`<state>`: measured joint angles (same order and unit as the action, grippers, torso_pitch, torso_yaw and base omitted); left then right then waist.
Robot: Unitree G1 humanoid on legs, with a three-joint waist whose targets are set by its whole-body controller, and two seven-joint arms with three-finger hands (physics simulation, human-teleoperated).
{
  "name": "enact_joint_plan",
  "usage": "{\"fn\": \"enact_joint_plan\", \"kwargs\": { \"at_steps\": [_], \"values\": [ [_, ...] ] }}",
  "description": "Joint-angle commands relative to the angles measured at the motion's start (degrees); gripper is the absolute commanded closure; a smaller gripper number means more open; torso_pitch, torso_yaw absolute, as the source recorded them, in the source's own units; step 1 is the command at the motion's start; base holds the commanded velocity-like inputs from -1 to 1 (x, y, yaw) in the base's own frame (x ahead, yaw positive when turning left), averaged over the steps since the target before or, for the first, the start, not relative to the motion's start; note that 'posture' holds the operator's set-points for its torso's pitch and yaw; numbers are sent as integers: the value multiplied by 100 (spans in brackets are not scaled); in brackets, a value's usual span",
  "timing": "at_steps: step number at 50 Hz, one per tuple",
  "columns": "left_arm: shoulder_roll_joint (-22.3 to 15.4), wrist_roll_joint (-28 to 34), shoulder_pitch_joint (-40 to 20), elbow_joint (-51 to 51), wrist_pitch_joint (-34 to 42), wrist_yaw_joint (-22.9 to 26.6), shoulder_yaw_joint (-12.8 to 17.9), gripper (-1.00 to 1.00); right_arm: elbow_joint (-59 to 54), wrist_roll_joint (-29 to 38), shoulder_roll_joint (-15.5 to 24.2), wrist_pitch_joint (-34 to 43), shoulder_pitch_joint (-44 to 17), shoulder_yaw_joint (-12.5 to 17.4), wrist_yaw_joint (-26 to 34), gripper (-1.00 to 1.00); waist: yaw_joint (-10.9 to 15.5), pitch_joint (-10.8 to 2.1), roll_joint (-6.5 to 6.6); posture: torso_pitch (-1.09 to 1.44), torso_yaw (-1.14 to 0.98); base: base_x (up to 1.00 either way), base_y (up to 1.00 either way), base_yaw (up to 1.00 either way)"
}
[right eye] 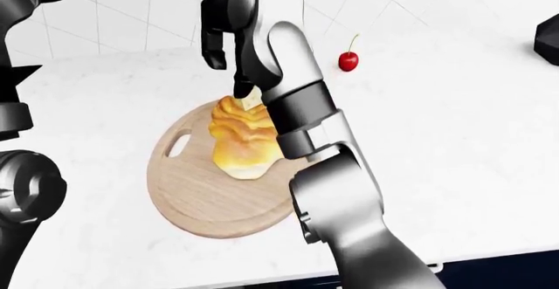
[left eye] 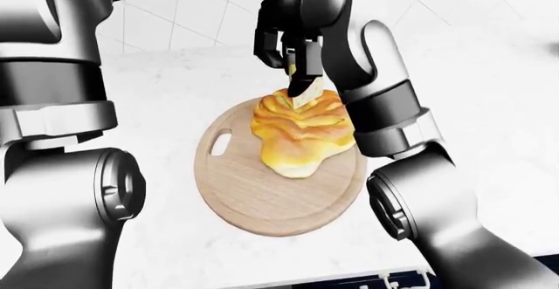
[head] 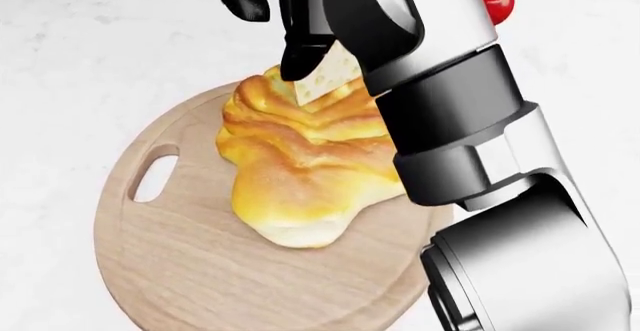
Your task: Pick up the wedge of cheese and place it on the slice of bread to prepare a simple cheese on bread dish.
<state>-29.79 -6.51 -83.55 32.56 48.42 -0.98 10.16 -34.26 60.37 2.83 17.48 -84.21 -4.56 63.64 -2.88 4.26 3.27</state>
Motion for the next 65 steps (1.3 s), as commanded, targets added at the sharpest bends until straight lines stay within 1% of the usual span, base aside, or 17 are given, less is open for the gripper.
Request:
{"fn": "enact_joint_plan", "kwargs": {
  "at_steps": [1, 2, 4, 5, 6, 8, 9, 10, 11, 13, 14, 15, 25, 32, 49, 58, 65],
  "values": [
    [-77, 15, -240, -173, -175, -8, 31, -100, 239, 54, 47, -8, -211, 61, -57, 79, -5, -203, 29, 0, 0, 0, 0, 0],
    [-76, 18, -248, -162, -180, -8, 29, -100, 243, 56, 50, -7, -215, 69, -49, 74, -5, -204, 28, 0, 0, 0, 0, 0],
    [-76, 22, -270, -155, -174, -6, 25, -100, 242, 62, 55, -2, -228, 82, -37, 50, -6, -206, 27, 0, 0, 0, 0, 0],
    [-76, 23, -277, -153, -172, -5, 24, -100, 241, 63, 57, -2, -230, 86, -33, 46, -6, -207, 27, 0, 0, 0, 0, 0],
    [-76, 25, -284, -149, -172, -4, 23, -100, 247, 68, 54, 2, -225, 85, -31, 32, -7, -207, 27, 0, 0, 0, 0, 0],
    [-80, 28, -297, -142, -172, 0, 24, -100, 244, 73, 51, 8, -230, 87, -23, -13, -7, -205, 27, 0, 0, 0, 0, 0],
    [-84, 31, -301, -136, -175, 3, 23, -100, 229, 73, 55, 10, -245, 91, -15, -30, -8, -204, 27, 0, 0, 0, 0, 0],
    [-85, 32, -304, -130, -178, 5, 24, -100, 218, 73, 58, 6, -253, 92, -15, -39, -9, -204, 27, 0, 0, 0, 0, 0],
    [-88, 33, -306, -127, -176, 5, 27, -100, 204, 71, 59, 3, -261, 95, -16, -57, -10, -205, 28, 0, 0, 0, 0, 0],
    [-93, 35, -305, -130, -175, 8, 29, -100, 180, 71, 62, 0, -275, 97, -20, -69, -11, -204, 30, 0, 0, 0, 0, 0],
    [-94, 35, -305, -133, -173, 8, 30, -100, 179, 72, 62, 2, -278, 97, -16, -80, -12, -204, 31, 0, 0, 0, 0, 0],
    [-94, 34, -302, -138, -171, 8, 31, -100, 181, 76, 59, 9, -275, 96, -13, -100, -12, -204, 31, 0, 0, 0, 0, 0],
    [-96, 29, -296, -170, -147, 3, 37, -100, 196, 90, 58, 23, -263, 97, -11, -100, -12, -206, 30, 0, 0, 0, 0, 0],
    [-123, 27, -337, -168, -118, 4, 45, -100, 197, 67, 140, 84, -462, 151, 52, -100, -13, -199, 32, 0, 0, 0, 0, 0],
    [-109, 71, -423, -206, -19, 13, 9, -100, 362, -115, 523, 331, -848, 333, 162, -100, -4, -172, 5, 0, 0, 0, 0, 0],
    [-114, 112, -548, -166, 18, 34, -10, -100, -40, -588, 854, 458, -1138, 550, -322, -100, 4, -165, -20, 0, 0, 0, 0, 0],
    [-83, 148, -682, -92, 30, 32, -23, -100, -601, -971, 1185, 554, -1398, 717, -1082, -100, 26, -171, -45, 0, 0, 0, 0, 0]
  ]
}}
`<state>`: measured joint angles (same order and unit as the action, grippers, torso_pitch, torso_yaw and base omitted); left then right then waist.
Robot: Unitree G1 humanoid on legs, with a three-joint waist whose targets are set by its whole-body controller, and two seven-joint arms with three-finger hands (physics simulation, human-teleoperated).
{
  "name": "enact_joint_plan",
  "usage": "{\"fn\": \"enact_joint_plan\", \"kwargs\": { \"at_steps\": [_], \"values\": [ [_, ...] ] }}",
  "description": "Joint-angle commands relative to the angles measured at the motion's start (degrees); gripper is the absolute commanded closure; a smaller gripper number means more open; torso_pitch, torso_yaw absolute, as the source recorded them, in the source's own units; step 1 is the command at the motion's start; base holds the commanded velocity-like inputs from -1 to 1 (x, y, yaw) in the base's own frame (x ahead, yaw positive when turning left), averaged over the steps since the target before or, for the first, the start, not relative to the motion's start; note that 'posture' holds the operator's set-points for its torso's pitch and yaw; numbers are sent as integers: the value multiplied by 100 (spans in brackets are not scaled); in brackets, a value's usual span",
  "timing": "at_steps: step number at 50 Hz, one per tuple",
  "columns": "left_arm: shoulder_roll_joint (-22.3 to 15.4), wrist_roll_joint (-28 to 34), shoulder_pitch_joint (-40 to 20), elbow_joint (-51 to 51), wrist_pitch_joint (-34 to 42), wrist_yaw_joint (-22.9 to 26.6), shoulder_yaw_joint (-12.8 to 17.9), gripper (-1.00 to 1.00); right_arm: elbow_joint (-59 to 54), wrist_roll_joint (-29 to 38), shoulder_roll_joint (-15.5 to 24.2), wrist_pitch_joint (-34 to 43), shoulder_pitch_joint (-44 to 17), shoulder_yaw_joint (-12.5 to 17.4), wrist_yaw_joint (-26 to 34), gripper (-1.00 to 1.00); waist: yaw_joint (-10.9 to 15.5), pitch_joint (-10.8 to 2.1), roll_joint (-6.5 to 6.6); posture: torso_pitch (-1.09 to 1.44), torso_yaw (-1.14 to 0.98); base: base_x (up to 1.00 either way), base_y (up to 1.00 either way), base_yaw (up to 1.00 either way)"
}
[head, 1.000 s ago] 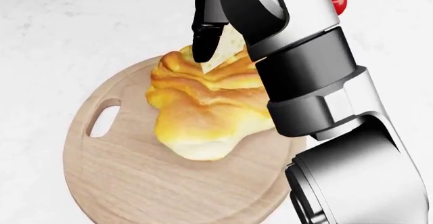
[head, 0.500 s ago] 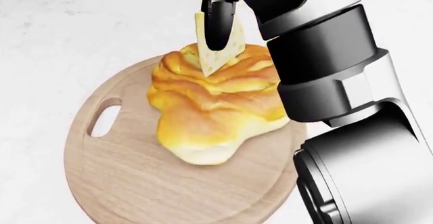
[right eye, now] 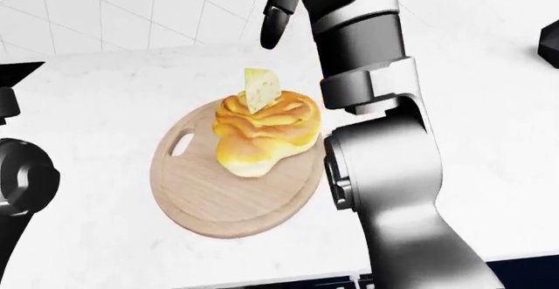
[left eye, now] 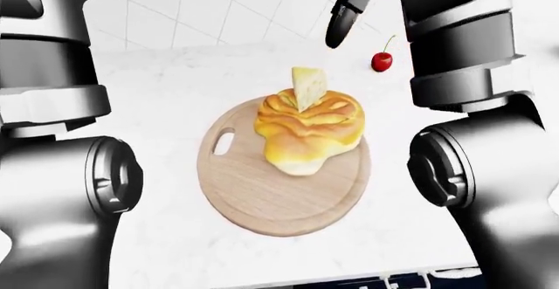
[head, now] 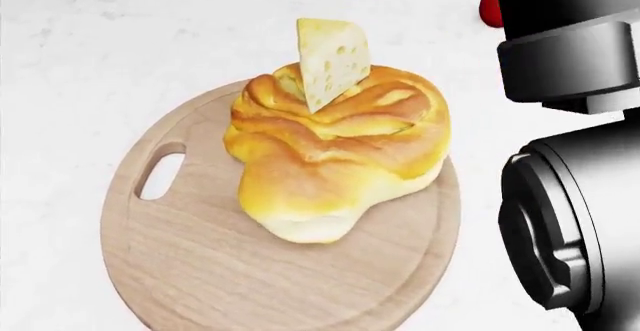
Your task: Pick up the wedge of cheese and place it on the slice of bread to prepare a simple cheese on bread dish.
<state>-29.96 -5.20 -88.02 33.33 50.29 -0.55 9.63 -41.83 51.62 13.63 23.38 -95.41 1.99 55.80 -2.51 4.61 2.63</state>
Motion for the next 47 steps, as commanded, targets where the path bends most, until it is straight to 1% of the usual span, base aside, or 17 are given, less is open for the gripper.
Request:
{"fn": "enact_joint_plan", "kwargs": {
  "at_steps": [1, 7, 9, 11, 13, 22, 33, 47],
  "values": [
    [-65, 20, -243, -166, -155, -10, 30, -100, 120, -153, 126, -14, -304, 55, -336, -100, -6, -206, 15, 0, 0, 0, 0, 0],
    [-40, 3, -207, -289, -84, -25, 42, -100, 92, -444, 288, 227, -346, 110, -753, -100, 17, -193, -8, 0, 0, 0, 0, 0],
    [-44, -10, -250, -321, -35, -31, 53, -100, 47, -590, 338, 335, -420, 186, -978, -100, 23, -195, -15, 0, 0, 0, 0, 0],
    [-42, -21, -243, -351, -17, -36, 56, -100, 8, -727, 386, 401, -464, 190, -1070, -100, 28, -192, -25, 0, 0, 0, 0, 0],
    [-43, -27, -226, -395, 11, -38, 54, -100, -10, -906, 439, 534, -595, 273, -1212, -100, 36, -184, -34, 0, 0, 0, 0, 0],
    [-42, -27, -431, -493, 202, -44, 14, -100, -187, -1352, 642, 651, -928, 198, -1582, -100, 63, -155, -65, 0, 0, 0, 0, 0],
    [-52, 16, -806, -602, 498, -25, -29, -100, -315, -1548, 772, 724, -1202, 109, -1730, -100, 94, -127, -104, 0, 0, 0, 0, 0],
    [-40, 111, -1100, -498, 570, 16, -59, -100, -404, -1638, 863, 789, -1605, 115, -1779, -100, 116, -91, -129, 0, 0, 0, 0, 0]
  ]
}}
